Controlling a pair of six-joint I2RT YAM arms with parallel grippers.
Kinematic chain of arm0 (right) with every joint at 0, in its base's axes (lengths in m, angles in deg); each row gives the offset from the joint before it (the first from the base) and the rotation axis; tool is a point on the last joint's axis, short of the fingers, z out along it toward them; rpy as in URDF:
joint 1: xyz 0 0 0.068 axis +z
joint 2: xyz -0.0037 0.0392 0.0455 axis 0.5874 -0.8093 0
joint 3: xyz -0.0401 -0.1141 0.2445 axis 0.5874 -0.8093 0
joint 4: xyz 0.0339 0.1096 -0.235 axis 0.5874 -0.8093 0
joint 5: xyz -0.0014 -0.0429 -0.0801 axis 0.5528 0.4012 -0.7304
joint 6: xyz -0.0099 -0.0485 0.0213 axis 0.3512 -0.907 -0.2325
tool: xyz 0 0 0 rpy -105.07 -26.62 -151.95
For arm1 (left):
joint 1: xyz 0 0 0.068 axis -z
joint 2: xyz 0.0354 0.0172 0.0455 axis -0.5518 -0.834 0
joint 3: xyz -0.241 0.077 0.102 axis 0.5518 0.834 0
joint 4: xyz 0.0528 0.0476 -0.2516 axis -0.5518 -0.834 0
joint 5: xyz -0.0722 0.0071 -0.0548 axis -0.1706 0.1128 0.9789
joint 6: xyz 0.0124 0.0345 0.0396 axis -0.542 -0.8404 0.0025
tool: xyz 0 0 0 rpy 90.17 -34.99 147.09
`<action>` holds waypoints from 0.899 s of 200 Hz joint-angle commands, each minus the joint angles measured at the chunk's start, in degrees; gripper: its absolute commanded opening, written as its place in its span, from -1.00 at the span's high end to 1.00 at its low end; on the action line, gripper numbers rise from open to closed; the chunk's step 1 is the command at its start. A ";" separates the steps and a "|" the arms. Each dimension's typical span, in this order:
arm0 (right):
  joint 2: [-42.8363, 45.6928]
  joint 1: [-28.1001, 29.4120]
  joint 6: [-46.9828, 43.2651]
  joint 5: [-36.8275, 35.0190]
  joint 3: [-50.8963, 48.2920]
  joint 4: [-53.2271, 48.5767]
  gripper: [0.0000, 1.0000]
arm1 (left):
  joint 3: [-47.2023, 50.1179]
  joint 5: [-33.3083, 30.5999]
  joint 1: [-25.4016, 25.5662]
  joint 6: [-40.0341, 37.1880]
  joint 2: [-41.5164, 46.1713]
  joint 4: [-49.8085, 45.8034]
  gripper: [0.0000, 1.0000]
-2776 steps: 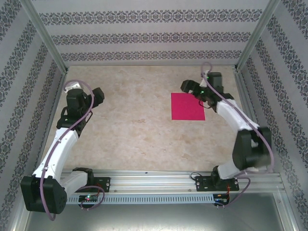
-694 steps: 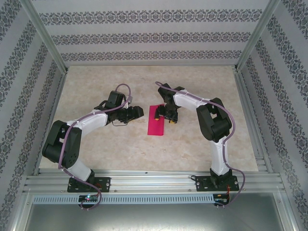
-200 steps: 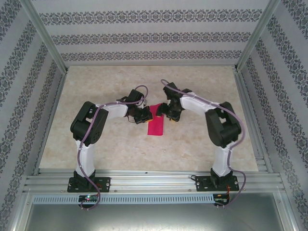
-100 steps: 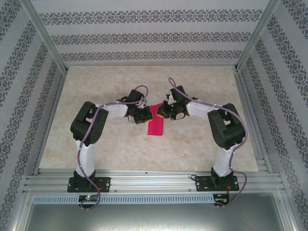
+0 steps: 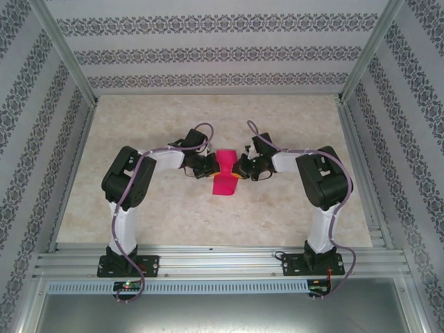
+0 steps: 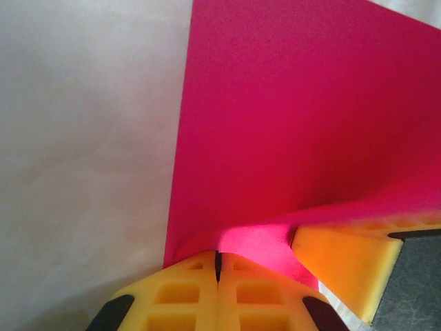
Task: Fold a paper plane with a square sheet of paper (pick it up from the middle)
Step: Fold the square sheet of paper in half at the center of the table.
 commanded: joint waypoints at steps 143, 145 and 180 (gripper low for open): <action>6.48 0.82 -3.74 2.68 -3.63 2.00 0.99 | 2.48 -1.72 0.72 -0.06 -2.44 -2.23 1.00; 6.38 0.89 -3.77 2.63 -3.68 1.93 0.99 | 2.56 -1.73 0.72 -0.01 -2.43 -2.19 1.00; 4.02 1.01 -4.54 1.53 -5.28 1.60 0.98 | 2.50 -1.63 0.72 -0.28 -2.63 -2.36 1.00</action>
